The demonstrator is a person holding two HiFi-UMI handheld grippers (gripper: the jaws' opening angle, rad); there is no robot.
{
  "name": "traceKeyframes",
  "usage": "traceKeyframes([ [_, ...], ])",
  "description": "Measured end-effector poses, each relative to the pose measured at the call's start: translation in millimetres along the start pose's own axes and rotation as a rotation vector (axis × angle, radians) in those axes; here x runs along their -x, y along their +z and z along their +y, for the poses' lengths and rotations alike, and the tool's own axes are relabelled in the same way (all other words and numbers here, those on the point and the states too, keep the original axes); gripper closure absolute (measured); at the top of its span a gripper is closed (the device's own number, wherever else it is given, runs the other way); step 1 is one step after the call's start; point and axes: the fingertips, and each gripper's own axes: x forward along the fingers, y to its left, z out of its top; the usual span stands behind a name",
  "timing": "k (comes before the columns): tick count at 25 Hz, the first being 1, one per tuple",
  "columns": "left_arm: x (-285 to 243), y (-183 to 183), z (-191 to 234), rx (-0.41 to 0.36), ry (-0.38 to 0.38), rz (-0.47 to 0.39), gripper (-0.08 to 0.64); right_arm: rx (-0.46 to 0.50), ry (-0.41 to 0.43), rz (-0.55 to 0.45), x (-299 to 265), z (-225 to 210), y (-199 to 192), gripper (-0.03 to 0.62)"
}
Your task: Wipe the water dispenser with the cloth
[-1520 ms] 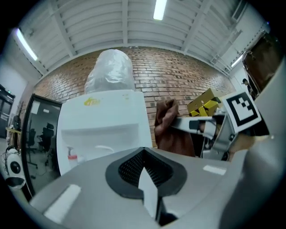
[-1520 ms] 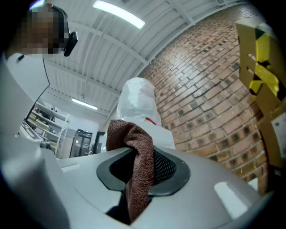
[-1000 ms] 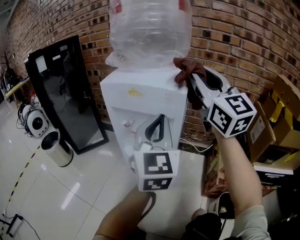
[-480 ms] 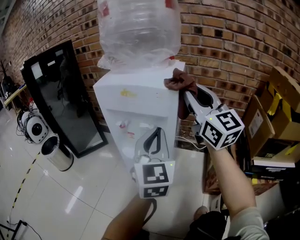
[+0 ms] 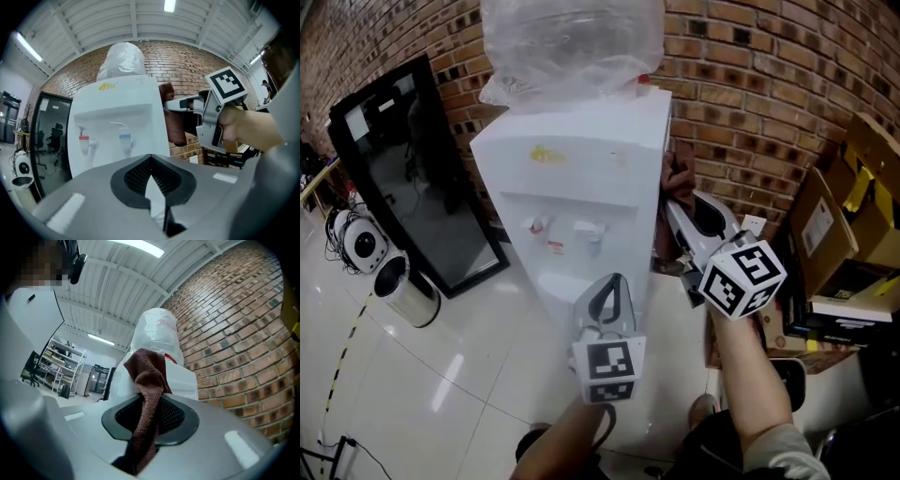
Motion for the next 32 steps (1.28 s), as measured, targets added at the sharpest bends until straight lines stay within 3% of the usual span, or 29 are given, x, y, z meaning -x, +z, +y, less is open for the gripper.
traceKeyframes([
  [7,-2.0,-19.3,-3.9,-0.044,-0.012,0.005,0.560,-0.026,-0.011,0.032,12.0,6.5,-33.1,0.495],
  [12,0.2,-20.8,-11.7,-0.066,-0.046,-0.018,0.560,-0.002,-0.014,0.129,21.2,4.7,-70.8,0.495],
  [22,6.1,-36.7,4.0,-0.068,-0.028,0.014,0.560,-0.044,-0.062,0.211,25.6,2.4,-124.6,0.494],
  [27,2.3,-59.6,8.3,-0.047,-0.022,0.059,0.560,-0.042,-0.074,0.304,33.6,1.1,-162.1,0.492],
  [32,0.5,-60.2,4.1,-0.068,-0.024,0.047,0.560,-0.031,-0.062,0.368,37.1,0.0,-185.4,0.492],
])
